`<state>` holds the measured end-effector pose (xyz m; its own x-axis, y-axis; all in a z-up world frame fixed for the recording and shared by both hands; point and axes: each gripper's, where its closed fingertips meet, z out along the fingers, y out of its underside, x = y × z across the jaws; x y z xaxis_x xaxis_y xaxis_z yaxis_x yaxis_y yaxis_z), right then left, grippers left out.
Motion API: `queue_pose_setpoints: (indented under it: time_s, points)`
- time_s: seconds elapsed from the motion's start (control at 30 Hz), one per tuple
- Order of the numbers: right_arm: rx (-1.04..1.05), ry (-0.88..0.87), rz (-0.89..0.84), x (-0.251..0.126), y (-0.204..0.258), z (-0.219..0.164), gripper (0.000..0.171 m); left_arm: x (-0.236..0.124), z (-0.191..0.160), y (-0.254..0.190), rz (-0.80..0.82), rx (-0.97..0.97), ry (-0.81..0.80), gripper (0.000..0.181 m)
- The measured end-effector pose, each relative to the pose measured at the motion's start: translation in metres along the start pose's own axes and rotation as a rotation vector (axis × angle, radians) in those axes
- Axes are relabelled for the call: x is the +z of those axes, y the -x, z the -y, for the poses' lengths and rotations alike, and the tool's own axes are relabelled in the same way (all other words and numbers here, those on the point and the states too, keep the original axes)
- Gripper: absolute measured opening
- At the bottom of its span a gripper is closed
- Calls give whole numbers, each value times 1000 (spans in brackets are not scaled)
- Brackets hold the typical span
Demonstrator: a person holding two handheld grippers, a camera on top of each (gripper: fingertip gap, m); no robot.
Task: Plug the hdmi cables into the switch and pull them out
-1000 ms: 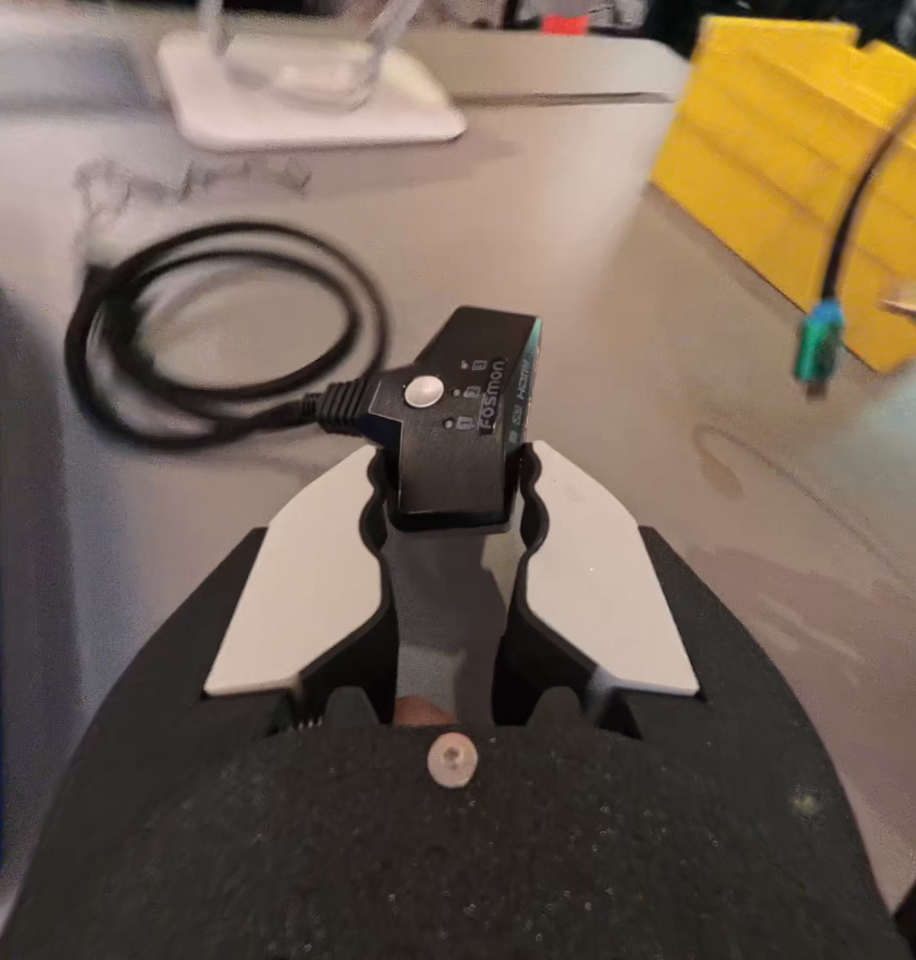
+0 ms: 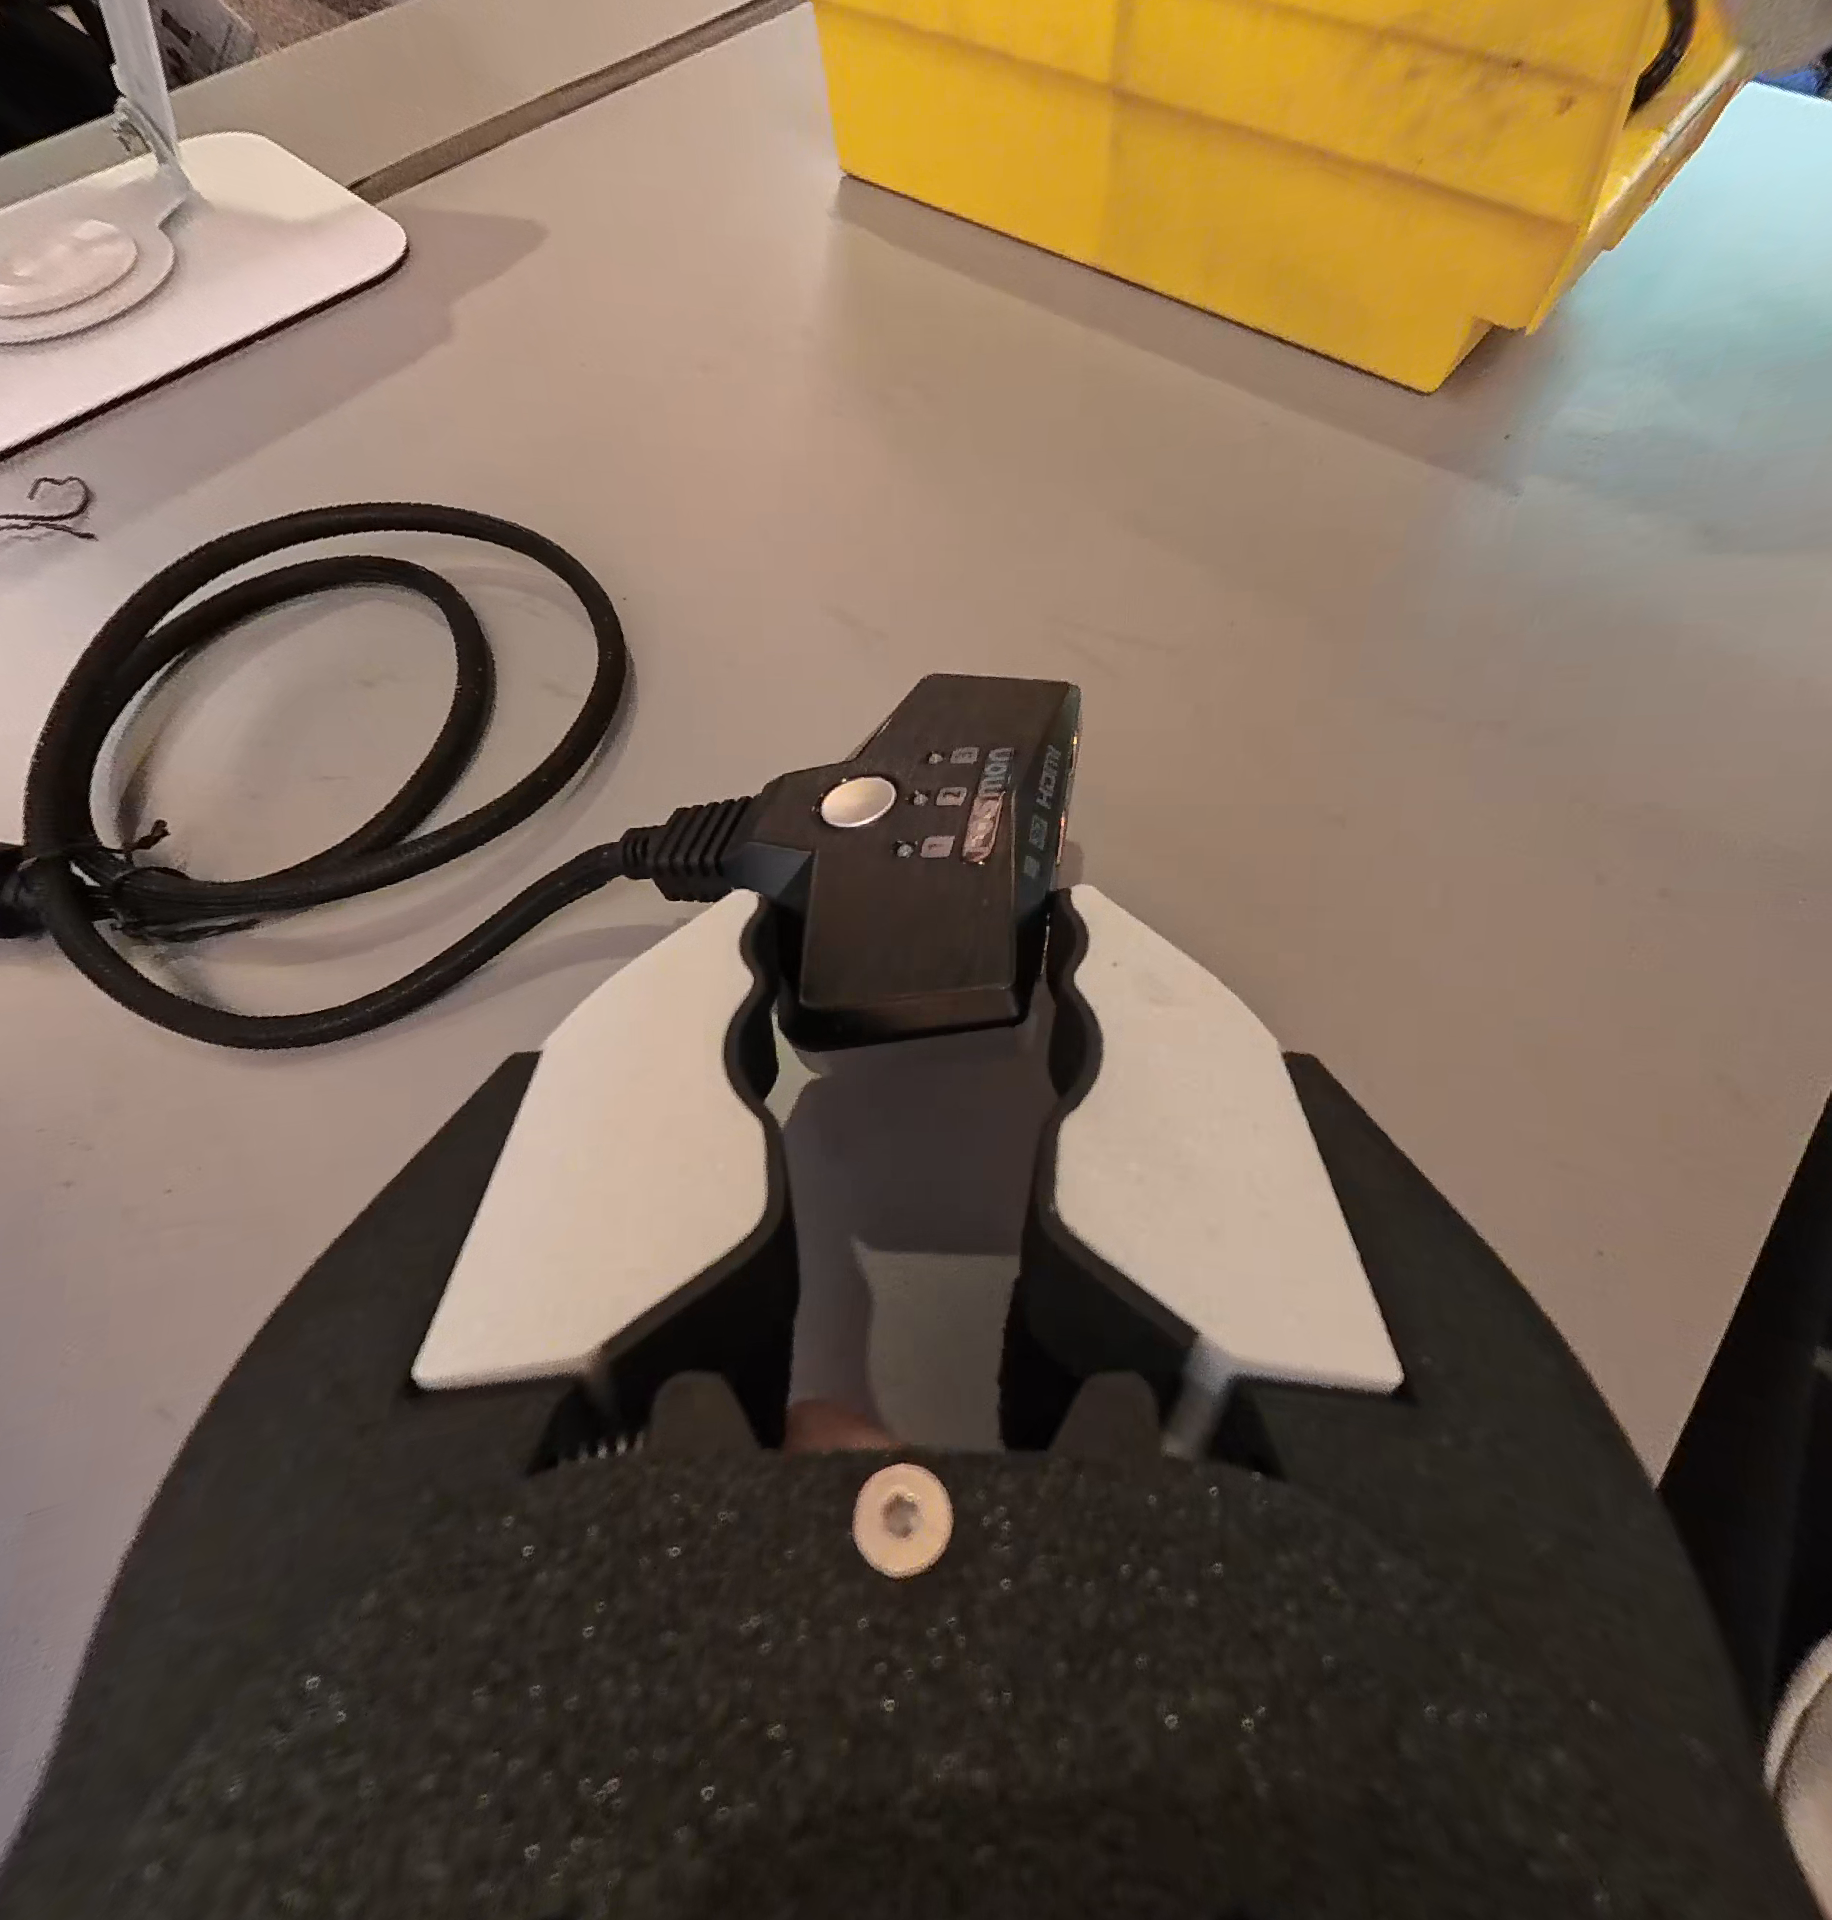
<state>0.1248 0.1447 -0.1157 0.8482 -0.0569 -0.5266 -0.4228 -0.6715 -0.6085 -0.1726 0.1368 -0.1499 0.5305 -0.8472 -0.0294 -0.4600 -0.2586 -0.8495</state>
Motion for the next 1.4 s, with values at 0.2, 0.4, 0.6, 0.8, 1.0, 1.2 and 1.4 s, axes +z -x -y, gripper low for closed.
queue_pose_setpoints:
  time_s: [0.2,0.4,0.6,0.8,1.0,1.2,1.4]
  points:
    - [-273,256,-343,-36,-38,-28,62,0,-1,-1,-5,8,5,49]
    - [-323,196,-327,-50,-22,-14,53,-3,2,0,-14,-4,-19,49]
    - [-570,74,166,-44,120,-21,54,-23,22,-11,-138,24,-159,49]
    - [-810,76,690,8,226,-103,61,-55,36,-21,-309,54,-299,46]
    - [-900,225,682,52,243,-155,74,-65,29,-34,-263,295,-309,22]
    - [-829,379,741,66,239,-178,75,-64,18,-42,-289,344,-269,22]
    - [-819,642,918,55,243,-214,66,-65,-15,-70,-353,645,-182,22]
